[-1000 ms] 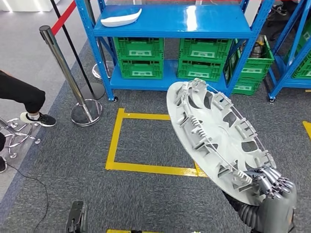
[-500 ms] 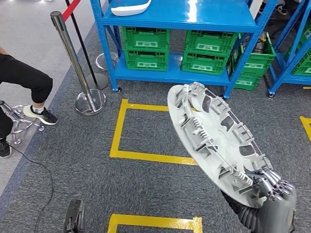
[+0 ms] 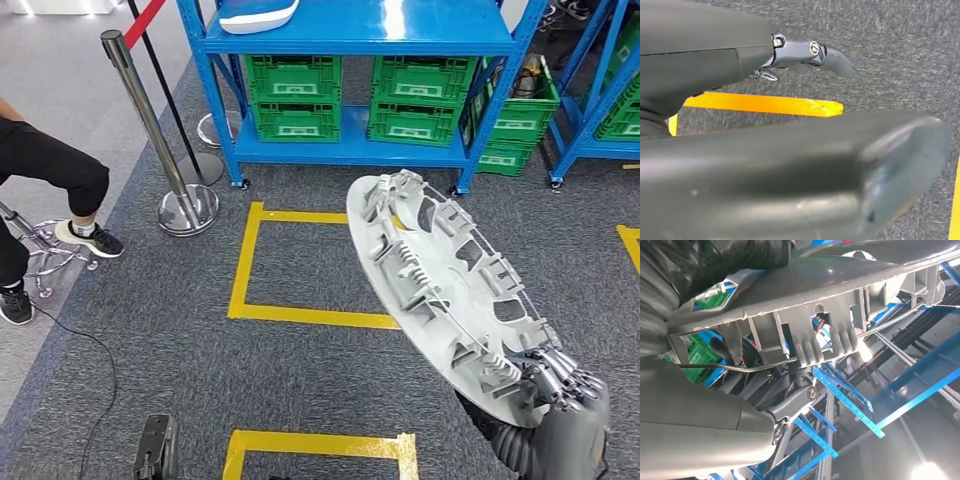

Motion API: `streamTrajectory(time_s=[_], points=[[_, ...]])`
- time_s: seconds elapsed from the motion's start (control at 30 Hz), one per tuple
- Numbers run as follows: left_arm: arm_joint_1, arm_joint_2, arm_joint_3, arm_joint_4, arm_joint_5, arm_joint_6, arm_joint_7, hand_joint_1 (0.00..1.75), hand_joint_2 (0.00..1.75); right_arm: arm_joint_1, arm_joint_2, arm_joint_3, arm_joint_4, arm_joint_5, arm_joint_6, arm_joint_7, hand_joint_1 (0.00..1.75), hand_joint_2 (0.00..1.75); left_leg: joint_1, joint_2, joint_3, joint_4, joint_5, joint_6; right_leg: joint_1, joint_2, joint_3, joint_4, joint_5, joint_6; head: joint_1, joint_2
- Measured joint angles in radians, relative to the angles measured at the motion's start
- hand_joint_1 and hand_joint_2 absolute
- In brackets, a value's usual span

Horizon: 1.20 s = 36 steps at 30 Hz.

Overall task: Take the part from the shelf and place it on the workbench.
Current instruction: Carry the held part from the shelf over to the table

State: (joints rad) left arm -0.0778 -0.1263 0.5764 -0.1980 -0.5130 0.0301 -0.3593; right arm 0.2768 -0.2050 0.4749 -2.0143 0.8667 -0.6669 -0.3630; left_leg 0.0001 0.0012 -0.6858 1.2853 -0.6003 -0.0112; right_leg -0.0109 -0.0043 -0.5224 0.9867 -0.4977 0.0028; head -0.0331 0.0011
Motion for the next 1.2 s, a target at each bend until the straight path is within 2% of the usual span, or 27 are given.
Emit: streamTrajectory(time_s=[0.03, 0.07, 0.13, 0.17, 0.2, 0.27, 0.33, 0.4, 0.47, 0.5, 0.53, 0.57, 0.63, 0.67, 0.7, 0.8, 0.87, 0.9, 0.97, 1.0, 1.03, 1.07, 1.13, 1.17, 1.2], points=[[0.001, 0.0, 0.0, 0.0, 0.0, 0.0, 0.0, 0.0, 0.0, 0.001, 0.0, 0.0, 0.0, -0.002, 0.0, 0.0, 1.75, 1.75, 0.002, 0.0, 0.011, -0.005, 0.01, -0.001, 0.0, 0.002, -0.005, 0.004, 0.002, 0.001, 0.0, 0.0], [0.001, 0.001, 0.0, 0.0, -0.001, 0.0, 0.0, 0.0, 0.0, 0.002, 0.0, 0.0, 0.0, -0.003, 0.0, -0.001, 1.75, 1.75, 0.003, -0.001, 0.039, -0.048, 0.036, 0.0, 0.0, 0.005, -0.009, 0.007, 0.003, 0.002, 0.0, 0.0], [0.001, 0.004, 0.0, 0.0, -0.002, 0.0, 0.0, 0.0, 0.0, 0.004, 0.0, 0.001, 0.0, -0.005, 0.0, -0.001, 1.75, 1.75, 0.005, -0.013, 0.112, -0.18, 0.088, 0.005, 0.001, 0.011, -0.016, 0.015, 0.004, 0.007, 0.0, 0.0], [0.001, 0.005, 0.0, 0.0, -0.002, 0.0, 0.0, 0.0, 0.0, 0.003, 0.0, 0.001, 0.0, -0.005, 0.0, -0.002, 1.75, 1.75, 0.004, -0.02, 0.136, -0.231, 0.1, 0.009, 0.002, 0.014, -0.022, 0.019, 0.005, 0.012, 0.001, 0.0], [0.001, 0.005, 0.0, 0.0, -0.004, 0.0, 0.0, 0.0, 0.0, 0.003, 0.0, 0.001, 0.0, -0.007, 0.0, -0.002, 1.75, 1.75, 0.003, -0.025, 0.146, -0.258, 0.103, 0.014, 0.002, 0.017, -0.029, 0.022, 0.008, 0.018, 0.001, 0.0], [0.002, 0.005, 0.0, 0.0, -0.007, 0.0, 0.0, 0.0, 0.0, 0.004, 0.0, 0.001, 0.0, -0.008, 0.0, -0.002, 1.75, 1.75, 0.001, -0.024, 0.141, -0.267, 0.102, 0.024, 0.0, 0.023, -0.041, 0.024, 0.015, 0.031, 0.001, 0.0], [0.001, 0.005, 0.0, 0.0, -0.009, 0.001, 0.0, 0.0, 0.0, 0.007, 0.0, 0.001, 0.0, -0.009, 0.0, -0.002, 1.75, 1.75, 0.002, -0.015, 0.137, -0.273, 0.111, 0.038, -0.001, 0.023, -0.055, 0.038, 0.003, 0.041, 0.002, 0.0], [-0.001, 0.005, 0.0, -0.001, -0.01, 0.001, 0.0, 0.0, 0.0, 0.008, 0.0, 0.001, 0.0, -0.006, -0.001, -0.002, 1.75, 1.75, 0.004, -0.006, 0.133, -0.278, 0.119, 0.049, -0.002, 0.017, -0.094, 0.118, -0.052, 0.047, 0.006, 0.0], [-0.001, 0.005, 0.0, -0.001, -0.011, 0.001, 0.001, 0.0, 0.0, 0.009, 0.0, 0.002, 0.0, -0.002, -0.001, -0.002, 1.75, 1.75, 0.001, 0.002, 0.126, -0.277, 0.122, 0.055, -0.002, 0.013, -0.147, 0.247, -0.115, 0.051, 0.009, 0.0], [-0.001, 0.005, 0.0, -0.001, -0.012, 0.0, 0.001, 0.0, 0.0, 0.01, 0.0, 0.002, 0.0, -0.001, -0.002, -0.001, 1.75, 1.75, -0.001, 0.008, 0.124, -0.276, 0.123, 0.056, -0.002, 0.013, -0.163, 0.29, -0.127, 0.052, 0.009, 0.0], [-0.001, 0.005, 0.0, -0.001, -0.012, 0.0, 0.002, 0.0, 0.0, 0.012, 0.0, 0.002, 0.0, 0.0, -0.002, 0.0, 1.75, 1.75, -0.002, 0.013, 0.122, -0.275, 0.124, 0.057, -0.002, 0.012, -0.161, 0.295, -0.119, 0.052, 0.009, 0.0], [-0.002, 0.005, 0.0, -0.001, -0.013, 0.0, 0.002, 0.0, 0.0, 0.014, 0.0, 0.002, 0.0, 0.001, -0.002, 0.0, 1.75, 1.75, -0.003, 0.017, 0.122, -0.274, 0.124, 0.057, -0.001, 0.01, -0.139, 0.261, -0.094, 0.05, 0.009, 0.0], [-0.004, 0.005, 0.0, -0.001, -0.013, 0.0, 0.002, 0.0, 0.0, 0.017, 0.0, 0.002, 0.0, 0.002, -0.002, 0.001, 1.75, 1.75, -0.005, 0.024, 0.121, -0.271, 0.124, 0.055, 0.001, -0.007, -0.063, 0.127, -0.035, 0.045, 0.009, 0.0], [-0.005, 0.004, 0.0, -0.001, -0.013, 0.0, 0.002, 0.0, 0.0, 0.016, 0.0, 0.002, 0.0, 0.002, -0.002, 0.001, 1.75, 1.75, -0.008, 0.027, 0.12, -0.268, 0.124, 0.052, 0.003, -0.016, -0.032, 0.069, -0.02, 0.04, 0.009, 0.0], [-0.006, 0.004, 0.0, -0.001, -0.013, 0.0, 0.002, 0.0, 0.0, 0.017, 0.0, 0.002, 0.0, 0.003, -0.002, 0.001, 1.75, 1.75, -0.01, 0.029, 0.117, -0.266, 0.125, 0.048, 0.005, -0.023, -0.014, 0.034, -0.015, 0.036, 0.008, 0.0], [-0.006, 0.003, 0.0, -0.001, -0.015, 0.0, 0.003, 0.0, 0.0, 0.022, 0.0, 0.002, -0.002, 0.004, -0.003, 0.003, 1.75, 1.75, -0.011, 0.038, 0.109, -0.262, 0.129, 0.032, 0.006, -0.017, -0.012, 0.018, -0.01, 0.021, 0.007, 0.0], [-0.008, 0.003, 0.0, -0.001, -0.019, 0.0, 0.003, 0.0, 0.0, 0.023, 0.0, 0.002, -0.003, 0.007, -0.003, 0.006, 1.75, 1.75, -0.009, 0.028, 0.096, -0.23, 0.101, 0.021, 0.001, -0.011, -0.014, 0.013, -0.001, 0.01, 0.006, 0.0], [-0.008, 0.003, 0.0, -0.002, -0.02, 0.0, 0.004, 0.0, 0.0, 0.023, 0.0, 0.002, -0.003, 0.01, -0.004, 0.008, 1.75, 1.75, -0.007, 0.02, 0.078, -0.183, 0.07, 0.015, -0.001, -0.008, -0.015, 0.011, 0.002, 0.006, 0.004, 0.0], [-0.009, 0.003, 0.0, -0.002, -0.022, 0.0, 0.008, 0.0, 0.0, 0.023, 0.0, 0.002, -0.003, 0.017, -0.004, 0.015, 1.75, 1.75, -0.002, 0.011, 0.027, -0.05, 0.004, 0.007, -0.001, 0.0, -0.019, 0.012, 0.005, 0.002, 0.002, 0.0], [-0.009, 0.003, 0.0, -0.002, -0.022, 0.0, 0.009, 0.0, 0.0, 0.023, 0.0, 0.002, -0.003, 0.02, -0.004, 0.019, 1.75, 1.75, 0.0, 0.01, 0.007, 0.002, -0.014, 0.004, -0.001, 0.006, -0.021, 0.013, 0.006, 0.001, 0.002, 0.0], [-0.009, 0.002, 0.0, -0.002, -0.023, -0.001, 0.011, 0.0, 0.0, 0.023, 0.0, 0.003, -0.003, 0.023, -0.004, 0.022, 1.75, 1.75, 0.002, 0.01, 0.003, 0.02, -0.011, 0.003, -0.001, 0.012, -0.022, 0.015, 0.006, 0.001, 0.002, 0.0], [-0.009, 0.002, 0.0, -0.002, -0.024, -0.002, 0.011, 0.0, 0.0, 0.022, 0.0, 0.004, -0.003, 0.025, -0.004, 0.025, 1.75, 1.75, 0.004, 0.009, 0.015, 0.001, 0.009, 0.002, -0.001, 0.019, -0.023, 0.017, 0.007, 0.001, 0.002, 0.0], [-0.012, 0.003, 0.0, -0.002, -0.025, -0.004, 0.013, 0.0, 0.0, 0.02, 0.0, 0.007, -0.003, 0.031, -0.004, 0.027, 1.75, 1.75, 0.009, -0.006, 0.075, -0.118, 0.075, 0.004, -0.002, 0.034, -0.025, 0.022, 0.006, 0.004, 0.002, 0.0], [-0.013, 0.004, 0.0, -0.002, -0.026, -0.005, 0.014, 0.0, 0.0, 0.017, 0.0, 0.009, -0.002, 0.034, -0.004, 0.028, 1.75, 1.75, 0.011, -0.02, 0.103, -0.176, 0.097, 0.006, 0.0, 0.042, -0.029, 0.026, 0.006, 0.008, 0.002, 0.0], [-0.015, 0.005, 0.0, -0.002, -0.026, -0.006, 0.016, 0.0, 0.0, 0.013, 0.0, 0.012, -0.002, 0.037, -0.004, 0.029, 1.75, 1.75, 0.012, -0.031, 0.121, -0.219, 0.106, 0.009, 0.0, 0.049, -0.035, 0.03, 0.007, 0.014, 0.002, 0.0]])
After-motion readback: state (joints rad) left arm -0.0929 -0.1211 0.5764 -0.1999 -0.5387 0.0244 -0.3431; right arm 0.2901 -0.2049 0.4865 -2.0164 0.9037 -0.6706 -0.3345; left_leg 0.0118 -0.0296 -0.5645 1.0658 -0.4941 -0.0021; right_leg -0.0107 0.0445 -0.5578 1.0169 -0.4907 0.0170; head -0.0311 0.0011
